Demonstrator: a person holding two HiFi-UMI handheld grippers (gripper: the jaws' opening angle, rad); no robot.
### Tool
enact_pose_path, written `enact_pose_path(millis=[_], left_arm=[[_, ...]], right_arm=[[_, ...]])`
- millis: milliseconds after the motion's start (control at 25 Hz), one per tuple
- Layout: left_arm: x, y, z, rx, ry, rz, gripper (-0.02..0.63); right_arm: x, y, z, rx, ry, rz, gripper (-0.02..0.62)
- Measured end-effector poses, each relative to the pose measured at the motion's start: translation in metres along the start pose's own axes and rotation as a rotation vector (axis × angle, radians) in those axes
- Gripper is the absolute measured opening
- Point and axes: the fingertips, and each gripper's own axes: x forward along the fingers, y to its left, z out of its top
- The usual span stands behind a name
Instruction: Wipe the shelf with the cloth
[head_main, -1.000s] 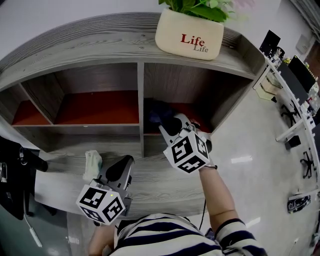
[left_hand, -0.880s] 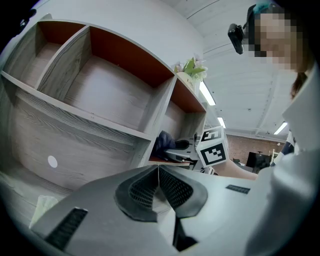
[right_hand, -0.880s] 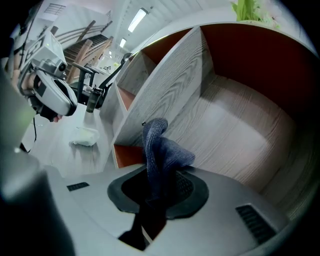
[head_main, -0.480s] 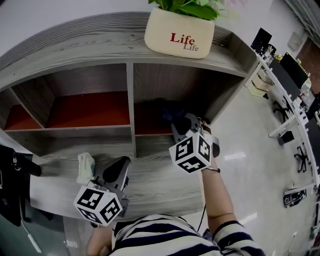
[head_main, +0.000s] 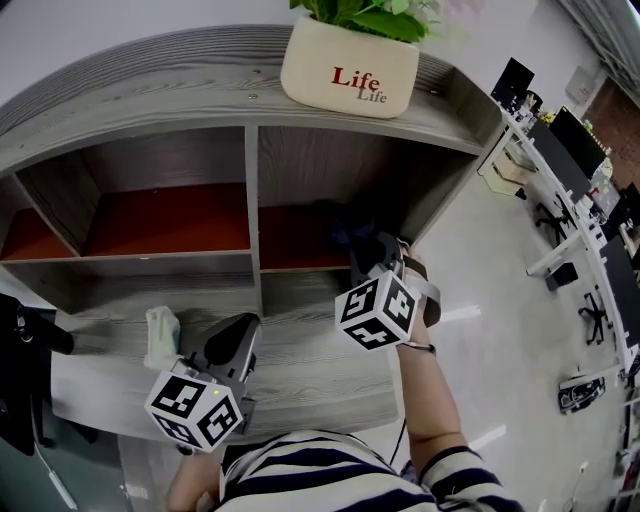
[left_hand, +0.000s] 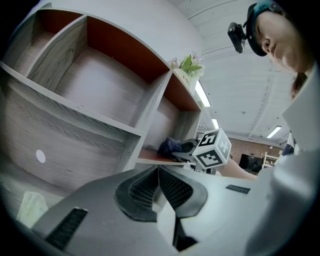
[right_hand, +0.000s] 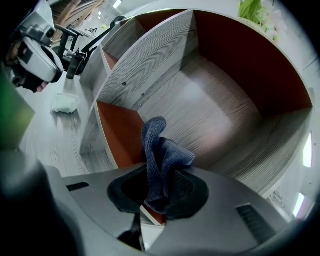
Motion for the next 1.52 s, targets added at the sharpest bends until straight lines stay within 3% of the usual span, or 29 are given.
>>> enact_pose_path(millis=[200,360,640,800,1160,1400,1520], left_arm=[[-0.004,-0.001,0.001,0.001,-0.007,0.004,0.023],[-0.008,0.001,0.002,0.006,-0.014,0.01,0.022],[-0.008,0.001,0.003,-0.004,-0.022,0.009,0.023],[-0.008,-0.002,0.004,0.001,-0.025,-0.003,0.023],[-0.008,-0.005,0.004,-0.002,-0.027,-0.016,0.021],[-0.009,-0.006,0.003,-0.006,-0.025,-0.013,0.023],[-0.009,-0.006,0.002,-0.007,-0.023,-0.012,0.023]], right_arm=[[0.001,-0.001,-0.001,-0.002,0.019,-0.024,0.081],[-0.008,-0.01,0.009,-0.012,-0.029,-0.081,0.081],[-0.058,-0.06,0.056,-0.067,-0.218,-0.308,0.081],[-0.086,-0.091,0.077,-0.153,-0.28,-0.46,0.081],[-0.115,-0.143,0.086,-0.359,-0.292,-0.744,0.081],[-0.112,-0.154,0.078,-0.488,-0.229,-0.866,0.081],[-0.107,-0.151,0.074,-0.52,-0.192,-0.877,0.081]])
